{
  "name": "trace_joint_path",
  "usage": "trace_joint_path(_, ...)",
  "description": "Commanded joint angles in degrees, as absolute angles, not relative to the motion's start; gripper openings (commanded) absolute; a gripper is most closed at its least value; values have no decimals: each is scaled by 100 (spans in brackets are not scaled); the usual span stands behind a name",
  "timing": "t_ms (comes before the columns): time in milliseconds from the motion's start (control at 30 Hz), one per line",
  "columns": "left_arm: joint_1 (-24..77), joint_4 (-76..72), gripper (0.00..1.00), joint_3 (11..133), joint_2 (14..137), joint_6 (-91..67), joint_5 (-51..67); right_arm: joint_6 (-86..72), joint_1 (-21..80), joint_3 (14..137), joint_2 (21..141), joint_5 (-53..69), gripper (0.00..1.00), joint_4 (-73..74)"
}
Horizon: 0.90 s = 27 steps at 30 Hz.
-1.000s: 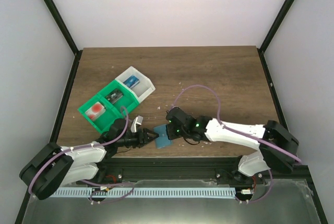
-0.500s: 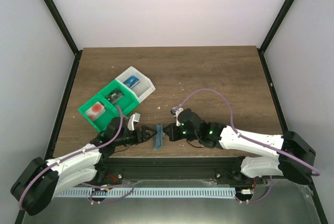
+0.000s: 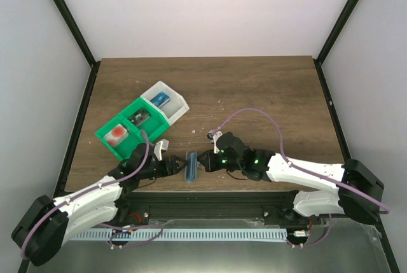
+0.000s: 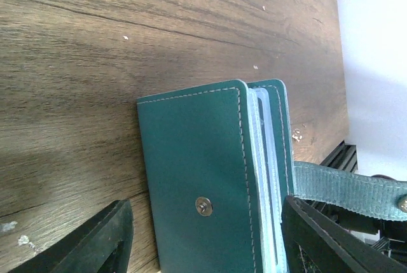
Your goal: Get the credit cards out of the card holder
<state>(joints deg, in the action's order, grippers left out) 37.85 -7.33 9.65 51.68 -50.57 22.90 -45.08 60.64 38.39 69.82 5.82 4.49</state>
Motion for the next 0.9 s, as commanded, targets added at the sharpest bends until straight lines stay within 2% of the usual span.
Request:
trace_joint_path(0, 3769, -677, 65, 1089, 5167, -4918, 2194, -4537, 6097, 3815, 6896, 598, 0, 280)
trace_joint_path(133, 3766, -679, 59, 1094, 5142, -4909, 2184, -4535, 6086, 3805, 6918, 719, 1, 86)
trace_joint_path(233, 3766, -675, 46, 1080, 5133, -4904, 2162, -4544, 6082, 3849, 7038, 756, 1, 105)
trace_joint_path(400, 3770, -616, 36, 1064, 5109, -4893, 2156, -4569, 6073, 3789, 7069, 764, 0, 74)
trace_joint_path(667, 3762, -651, 2, 1109, 5112, -4885, 2152, -4753, 5994, 3572, 6916, 219, 1, 748)
trace_joint_path(867, 3759, -705, 0, 1165, 5243, -4851, 2156, -4958, 5682, 3113, 6552, 127, 1, 962)
